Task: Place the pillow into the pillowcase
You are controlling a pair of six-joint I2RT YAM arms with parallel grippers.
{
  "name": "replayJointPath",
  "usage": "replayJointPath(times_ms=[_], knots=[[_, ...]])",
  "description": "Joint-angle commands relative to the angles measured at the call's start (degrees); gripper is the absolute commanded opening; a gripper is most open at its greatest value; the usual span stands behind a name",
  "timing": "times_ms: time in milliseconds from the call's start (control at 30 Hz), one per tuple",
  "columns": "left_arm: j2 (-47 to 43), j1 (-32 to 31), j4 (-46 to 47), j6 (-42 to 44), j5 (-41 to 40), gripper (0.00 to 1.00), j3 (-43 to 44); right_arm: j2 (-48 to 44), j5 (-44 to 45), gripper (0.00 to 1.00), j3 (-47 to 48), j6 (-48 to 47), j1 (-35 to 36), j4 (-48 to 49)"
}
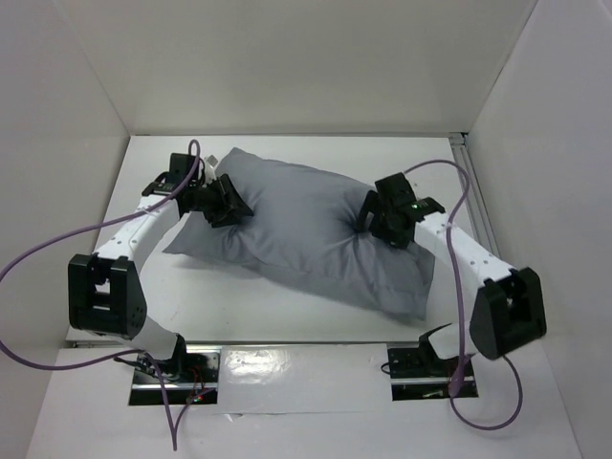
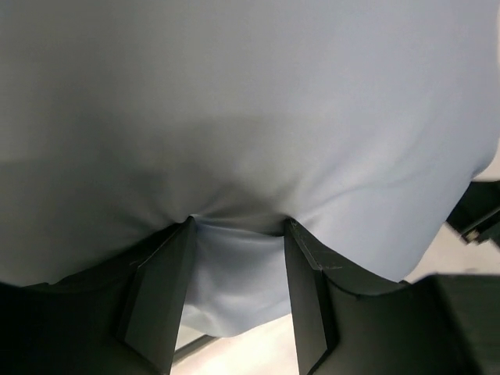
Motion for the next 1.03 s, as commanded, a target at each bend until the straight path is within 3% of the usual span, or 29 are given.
replayJointPath(times_ms=[0,133,300,400,433,500,600,767,1000], knots=[[1.5,0.24,-1.83,1.87,-2.33,0.62,3.21,9.1,3.48,1.0,4.47,-6.03,-1.1,16.71],[3.79,0.86,-2.36,2.4,-2.94,0.62,5.77,15.35,4.0,1.0,10.27,-10.51,-3.12,20.6],[4.49,2.52,-5.94,4.76,-2.42,0.65,12.33,17.82,4.17,1.0,18.44,-12.38,-4.27,17.19],[2.83,2.53,-9.03,8.98,-1.8,0.77,17.09,13.18,6.97,1.0,22.93,-13.69,-4.27,13.5],[1.61,2.53,-10.43,10.21,-1.8,0.86,20.76,12.11,8.73,1.0,24.33,-14.22,-4.27,10.01],[0.19,1.92,-15.52,13.01,-3.37,0.94,24.47,9.4,15.38,1.0,28.46,-14.22,-4.88,6.13],[-3.84,0.34,-19.67,14.87,-7.68,1.0,28.7,6.49,24.88,1.0,31.55,-14.84,-5.49,-1.0],[-12.72,0.33,-18.98,14.88,-10.75,1.0,25.2,2.27,31.69,1.0,31.3,-15.45,-7.43,-9.36],[-21.52,0.33,-14.75,14.26,-14.63,1.0,18.78,-6.96,31.78,1.0,23.66,-16.51,-8.58,-7.08]])
